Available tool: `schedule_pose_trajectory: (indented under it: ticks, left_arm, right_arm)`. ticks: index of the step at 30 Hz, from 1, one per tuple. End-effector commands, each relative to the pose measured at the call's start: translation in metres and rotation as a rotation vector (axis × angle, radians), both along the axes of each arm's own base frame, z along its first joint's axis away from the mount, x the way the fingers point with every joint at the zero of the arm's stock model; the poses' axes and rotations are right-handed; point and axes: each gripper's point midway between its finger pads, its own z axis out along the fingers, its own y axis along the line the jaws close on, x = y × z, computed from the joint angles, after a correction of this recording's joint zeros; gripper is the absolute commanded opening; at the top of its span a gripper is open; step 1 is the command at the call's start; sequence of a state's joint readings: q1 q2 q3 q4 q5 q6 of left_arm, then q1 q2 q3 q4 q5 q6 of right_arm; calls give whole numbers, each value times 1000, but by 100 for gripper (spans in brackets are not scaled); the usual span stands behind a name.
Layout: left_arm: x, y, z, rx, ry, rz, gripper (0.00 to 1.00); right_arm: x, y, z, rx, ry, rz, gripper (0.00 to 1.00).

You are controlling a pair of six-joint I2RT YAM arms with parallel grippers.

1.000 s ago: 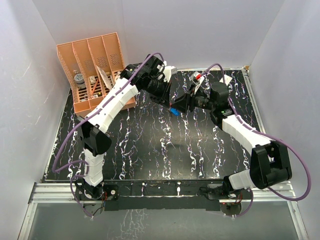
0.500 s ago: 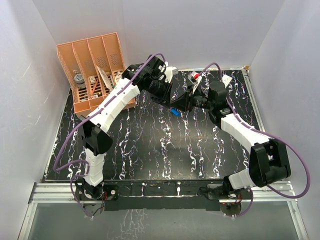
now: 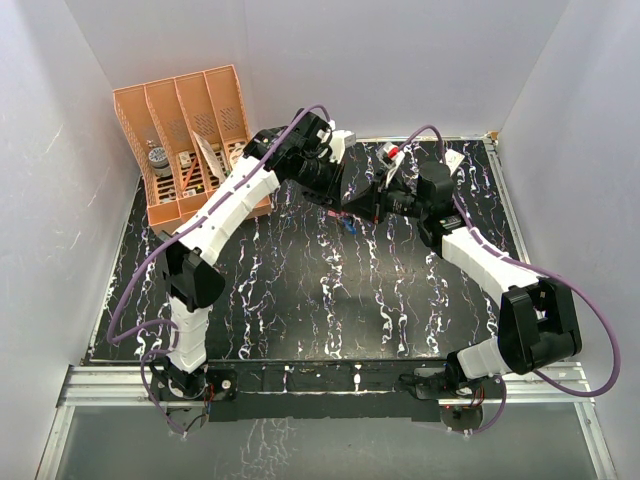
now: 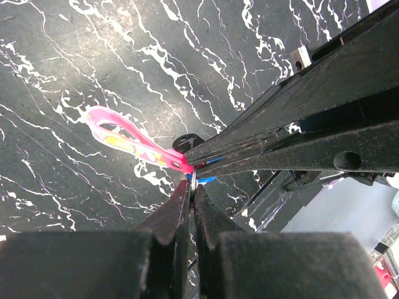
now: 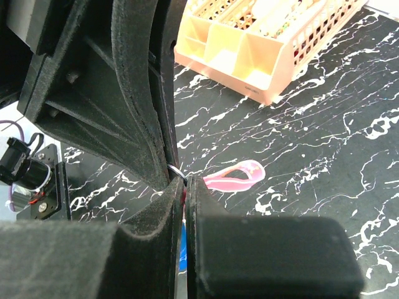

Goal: Put the keys on the keyring

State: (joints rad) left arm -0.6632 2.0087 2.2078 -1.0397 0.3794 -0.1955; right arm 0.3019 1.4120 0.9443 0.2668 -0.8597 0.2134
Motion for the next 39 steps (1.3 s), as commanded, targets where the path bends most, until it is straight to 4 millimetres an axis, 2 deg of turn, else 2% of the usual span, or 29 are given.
schedule_pose_trajectory:
  ticks: [1, 3, 6, 10, 18, 22, 26, 32, 39]
  left_arm:
    - [-6, -5, 28, -73, -55, 11, 0]
    - [-6, -5, 31, -86, -69, 18, 3]
    - [-5, -6, 33, -108, -90, 30, 16]
    - [-1, -6, 43, -152, -146, 57, 22]
    - [5, 2, 67, -231, -267, 133, 25]
    - [5, 3, 75, -289, -307, 163, 22]
    - [4, 2, 73, -311, -308, 172, 22]
    - [9, 12, 85, -375, -385, 252, 28]
    - [18, 25, 97, -393, -454, 337, 31]
  right_arm:
    - [7, 1, 29, 56, -87, -25, 0]
    - [7, 1, 30, 74, -83, -35, 0]
    - [6, 1, 32, 108, -80, -45, 0]
    - [4, 3, 31, 140, -65, -40, 0]
    - [5, 2, 34, 164, -62, -51, 0]
    - [5, 2, 36, 181, -61, -51, 0]
    - [3, 2, 39, 210, -60, -50, 0]
    - [1, -1, 42, 267, -47, -46, 0]
    - [-3, -4, 46, 348, -33, -18, 0]
